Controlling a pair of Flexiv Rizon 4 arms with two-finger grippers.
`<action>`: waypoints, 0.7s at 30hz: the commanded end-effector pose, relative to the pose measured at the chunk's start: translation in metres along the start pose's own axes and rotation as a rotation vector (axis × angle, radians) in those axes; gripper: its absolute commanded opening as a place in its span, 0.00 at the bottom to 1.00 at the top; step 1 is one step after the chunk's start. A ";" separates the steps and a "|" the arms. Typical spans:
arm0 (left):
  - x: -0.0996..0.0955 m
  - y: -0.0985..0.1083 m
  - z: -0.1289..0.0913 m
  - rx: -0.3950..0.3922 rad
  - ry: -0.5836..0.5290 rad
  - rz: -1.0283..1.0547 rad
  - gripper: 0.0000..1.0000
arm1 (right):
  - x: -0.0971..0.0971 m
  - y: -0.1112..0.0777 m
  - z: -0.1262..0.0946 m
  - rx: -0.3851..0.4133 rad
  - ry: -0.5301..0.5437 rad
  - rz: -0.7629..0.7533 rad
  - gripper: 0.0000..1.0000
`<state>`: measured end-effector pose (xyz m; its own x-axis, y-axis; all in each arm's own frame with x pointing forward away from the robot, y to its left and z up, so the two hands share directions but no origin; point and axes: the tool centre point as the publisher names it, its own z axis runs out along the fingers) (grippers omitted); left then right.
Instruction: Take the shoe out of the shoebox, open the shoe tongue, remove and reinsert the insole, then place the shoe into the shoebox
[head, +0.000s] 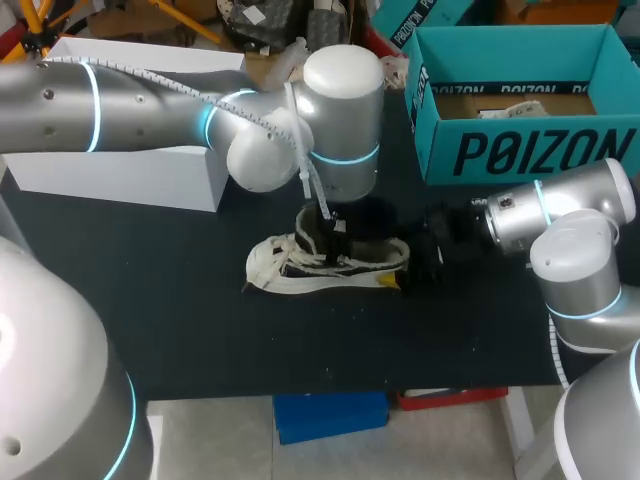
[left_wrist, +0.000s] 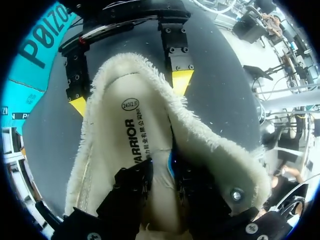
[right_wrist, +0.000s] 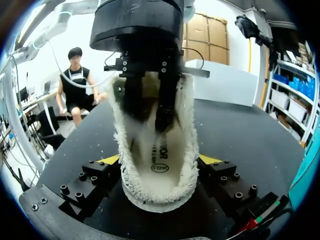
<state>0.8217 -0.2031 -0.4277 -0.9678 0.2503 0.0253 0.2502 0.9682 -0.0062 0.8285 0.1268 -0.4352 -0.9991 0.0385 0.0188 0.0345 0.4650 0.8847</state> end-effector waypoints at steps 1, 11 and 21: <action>-0.002 0.005 0.032 -0.028 -0.127 0.015 0.27 | 0.000 -0.002 0.000 0.000 -0.001 0.001 0.00; -0.014 0.012 0.040 0.037 -0.279 0.014 0.31 | 0.000 -0.002 0.000 0.000 -0.001 0.001 0.00; -0.021 0.016 0.057 0.087 -0.344 0.020 0.40 | 0.000 -0.002 0.000 0.000 -0.001 0.001 0.00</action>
<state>0.8311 -0.1996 -0.4288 -0.9306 0.2477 -0.2694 0.2764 0.9582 -0.0737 0.8284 0.1270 -0.4351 -0.9991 0.0383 0.0193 0.0349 0.4647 0.8848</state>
